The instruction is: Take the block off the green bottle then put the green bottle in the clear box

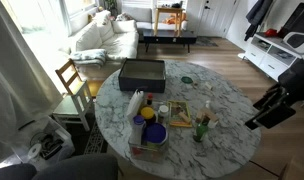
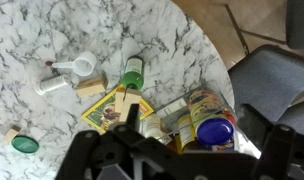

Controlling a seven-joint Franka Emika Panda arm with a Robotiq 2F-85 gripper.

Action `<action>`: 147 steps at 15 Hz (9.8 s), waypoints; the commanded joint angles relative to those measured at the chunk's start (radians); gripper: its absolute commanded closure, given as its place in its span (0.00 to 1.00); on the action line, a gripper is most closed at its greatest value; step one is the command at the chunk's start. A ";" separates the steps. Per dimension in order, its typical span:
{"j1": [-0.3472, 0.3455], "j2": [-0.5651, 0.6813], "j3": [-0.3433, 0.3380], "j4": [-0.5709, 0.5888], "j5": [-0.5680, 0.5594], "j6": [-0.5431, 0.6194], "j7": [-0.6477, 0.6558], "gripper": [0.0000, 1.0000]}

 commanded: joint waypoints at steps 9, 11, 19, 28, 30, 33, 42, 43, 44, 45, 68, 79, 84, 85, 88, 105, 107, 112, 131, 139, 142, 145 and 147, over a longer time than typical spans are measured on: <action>0.002 0.002 -0.002 0.002 -0.002 -0.003 0.002 0.00; -0.018 0.032 0.006 0.020 0.014 -0.019 0.059 0.00; -0.131 0.269 -0.017 0.137 0.061 -0.023 0.311 0.00; -0.170 0.496 -0.077 0.261 0.250 -0.051 0.475 0.00; -0.171 0.469 -0.072 0.232 0.226 -0.017 0.456 0.00; -0.170 0.503 -0.073 0.252 0.251 -0.017 0.494 0.00; -0.204 0.571 -0.097 0.287 0.292 -0.067 0.715 0.00; -0.206 0.582 -0.103 0.293 0.304 -0.078 0.746 0.00; -0.208 0.592 -0.107 0.294 0.319 -0.076 0.777 0.00; -0.205 0.601 -0.115 0.297 0.352 -0.076 0.793 0.00; -0.203 0.711 -0.154 0.325 0.561 0.002 1.043 0.00; -0.201 0.723 -0.153 0.326 0.558 0.022 1.062 0.00; -0.198 0.731 -0.151 0.329 0.560 0.025 1.069 0.00; -0.197 0.733 -0.150 0.330 0.560 0.026 1.072 0.00; -0.193 0.739 -0.147 0.333 0.560 0.030 1.080 0.00; -0.203 0.689 -0.161 0.355 0.469 0.027 1.130 0.40; -0.217 0.693 -0.173 0.367 0.442 0.041 1.131 0.40; -0.227 0.709 -0.184 0.379 0.417 0.073 1.111 0.15; -0.240 1.157 -0.216 0.687 0.322 -0.006 0.750 0.40; -0.245 1.262 -0.224 0.802 0.301 -0.125 0.743 0.40; -0.249 1.290 -0.221 0.831 0.314 -0.135 0.735 0.40; -0.258 1.317 -0.219 0.849 0.327 -0.125 0.715 0.40; -0.267 1.331 -0.216 0.856 0.340 -0.125 0.702 0.40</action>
